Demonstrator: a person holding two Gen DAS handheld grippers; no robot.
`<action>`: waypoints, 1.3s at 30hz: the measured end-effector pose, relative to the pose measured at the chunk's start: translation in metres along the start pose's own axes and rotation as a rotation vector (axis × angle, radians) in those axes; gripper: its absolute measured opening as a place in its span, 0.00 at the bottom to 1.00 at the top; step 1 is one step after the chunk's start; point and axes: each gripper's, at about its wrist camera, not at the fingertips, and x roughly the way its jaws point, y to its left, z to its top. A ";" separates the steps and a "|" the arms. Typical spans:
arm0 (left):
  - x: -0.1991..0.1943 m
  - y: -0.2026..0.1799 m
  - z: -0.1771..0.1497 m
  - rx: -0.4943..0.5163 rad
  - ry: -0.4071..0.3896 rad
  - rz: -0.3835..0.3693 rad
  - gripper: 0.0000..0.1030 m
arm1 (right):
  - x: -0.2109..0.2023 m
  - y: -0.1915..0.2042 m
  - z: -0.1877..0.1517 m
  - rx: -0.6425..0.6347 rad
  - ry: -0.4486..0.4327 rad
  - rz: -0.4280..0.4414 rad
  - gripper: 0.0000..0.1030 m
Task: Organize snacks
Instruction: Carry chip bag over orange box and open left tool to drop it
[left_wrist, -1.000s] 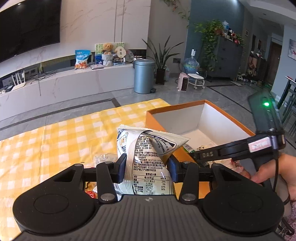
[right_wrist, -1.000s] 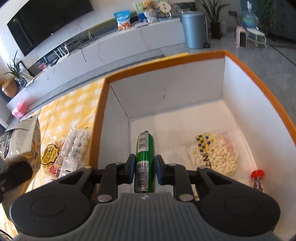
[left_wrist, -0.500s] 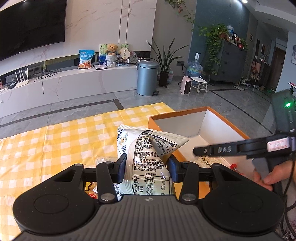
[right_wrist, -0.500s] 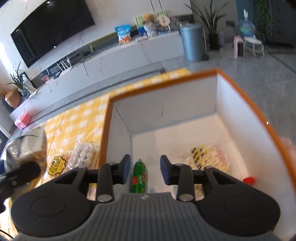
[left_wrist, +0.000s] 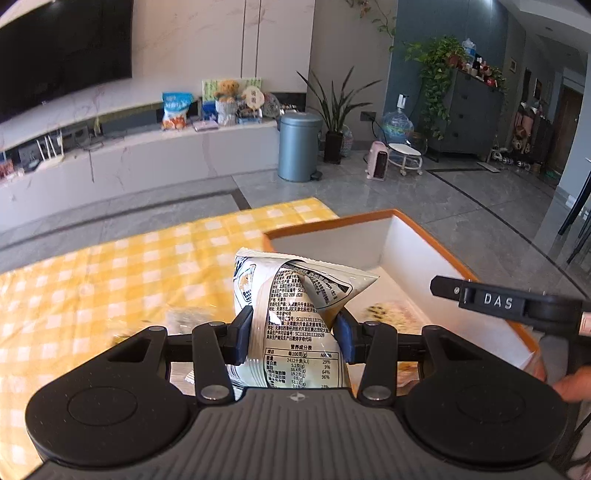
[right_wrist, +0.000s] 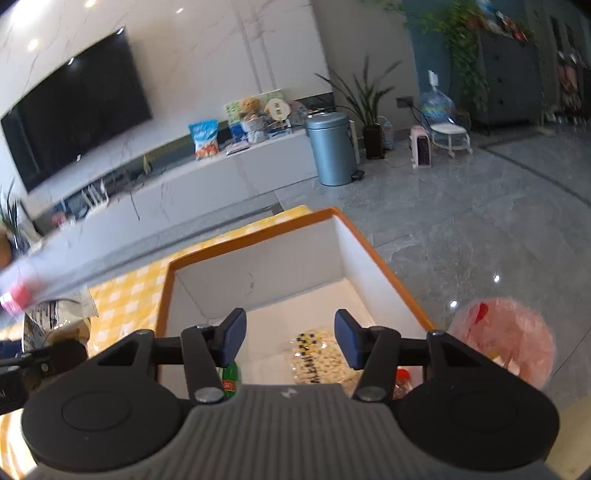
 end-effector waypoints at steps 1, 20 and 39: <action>0.004 -0.006 0.002 0.005 0.010 -0.008 0.50 | 0.000 -0.008 0.000 0.022 0.001 -0.008 0.51; 0.066 -0.059 0.023 -0.199 0.057 -0.082 0.50 | 0.000 -0.066 -0.018 0.228 -0.006 0.051 0.50; 0.135 -0.070 -0.003 -0.204 0.239 0.123 0.83 | 0.000 -0.065 -0.022 0.146 -0.011 0.027 0.47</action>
